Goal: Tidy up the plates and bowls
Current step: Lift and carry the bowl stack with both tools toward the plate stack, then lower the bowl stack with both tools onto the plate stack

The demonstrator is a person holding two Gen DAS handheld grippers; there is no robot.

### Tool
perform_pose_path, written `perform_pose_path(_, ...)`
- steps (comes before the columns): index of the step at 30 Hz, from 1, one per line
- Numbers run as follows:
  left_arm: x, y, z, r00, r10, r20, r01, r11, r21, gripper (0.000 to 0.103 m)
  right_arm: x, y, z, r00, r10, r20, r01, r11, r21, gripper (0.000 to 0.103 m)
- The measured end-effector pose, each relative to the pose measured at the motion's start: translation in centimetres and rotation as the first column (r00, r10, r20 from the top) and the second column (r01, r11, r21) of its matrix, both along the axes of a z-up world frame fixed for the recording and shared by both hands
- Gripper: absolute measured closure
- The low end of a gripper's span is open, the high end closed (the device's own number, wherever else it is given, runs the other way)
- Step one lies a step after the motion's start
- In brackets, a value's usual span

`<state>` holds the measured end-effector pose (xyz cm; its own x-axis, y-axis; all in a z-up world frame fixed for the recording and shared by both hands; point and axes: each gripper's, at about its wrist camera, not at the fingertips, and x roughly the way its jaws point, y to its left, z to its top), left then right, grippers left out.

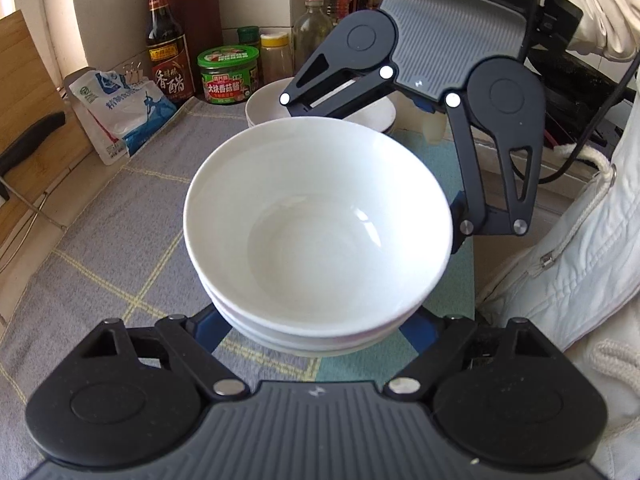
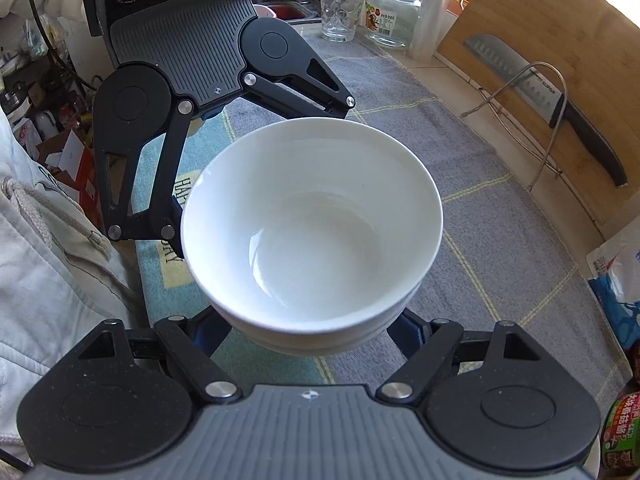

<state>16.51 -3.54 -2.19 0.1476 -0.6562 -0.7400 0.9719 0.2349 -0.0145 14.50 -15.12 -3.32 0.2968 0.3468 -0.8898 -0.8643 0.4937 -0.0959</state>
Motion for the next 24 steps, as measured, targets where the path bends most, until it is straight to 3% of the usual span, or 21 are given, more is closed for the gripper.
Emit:
perform_pose_path(14, 2.3, -10.8, 1.2, 0.996, -0.071, 0.049, 0.074, 0.996, -0.043, 0.015, 0.1, -10.3, 3.0, 0.996, -0.071, 0.050, 0.073, 0.997, -0.033, 0.016)
perform_pose_path(24, 4.8, -17.9, -0.1, 0.991, -0.122, 0.058, 0.125, 0.991, -0.054, 0.015, 1.9, -16.9, 2.4, 0.990, -0.132, 0.058, 0.135, 0.989, -0.057, 0.016)
